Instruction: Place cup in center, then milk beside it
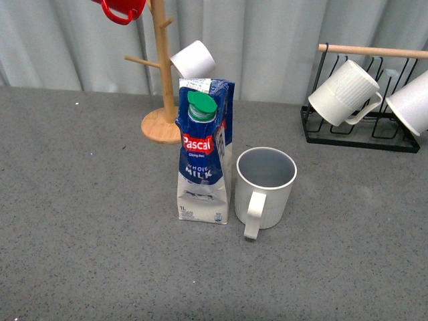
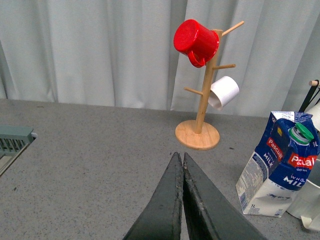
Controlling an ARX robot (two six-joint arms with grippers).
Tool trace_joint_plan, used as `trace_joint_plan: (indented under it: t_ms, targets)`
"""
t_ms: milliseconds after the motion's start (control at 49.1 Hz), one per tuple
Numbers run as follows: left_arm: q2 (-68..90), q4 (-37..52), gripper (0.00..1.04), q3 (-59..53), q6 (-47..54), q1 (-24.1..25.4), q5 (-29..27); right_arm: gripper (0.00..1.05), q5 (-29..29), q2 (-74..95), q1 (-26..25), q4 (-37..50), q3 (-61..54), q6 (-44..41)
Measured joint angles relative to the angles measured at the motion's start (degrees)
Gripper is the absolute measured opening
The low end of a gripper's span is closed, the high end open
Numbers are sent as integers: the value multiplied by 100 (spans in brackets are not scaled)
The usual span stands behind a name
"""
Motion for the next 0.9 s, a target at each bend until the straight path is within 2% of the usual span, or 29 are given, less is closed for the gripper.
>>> trace_joint_plan:
  t_ms: [306, 387, 571, 897]
  targets:
    - [-367, -372, 4, 0, 0, 0, 0, 95, 0, 0, 0, 0, 0, 0]
    - [-1082, -1276, 4, 0, 0, 0, 7, 95, 0, 0, 0, 0, 0, 0]
    - [-1349, -1392, 4, 0, -4, 0, 4, 95, 0, 0, 0, 0, 0, 0]
    - [-1353, -1401, 61, 0, 0, 0, 4, 95, 0, 0, 0, 0, 0, 0]
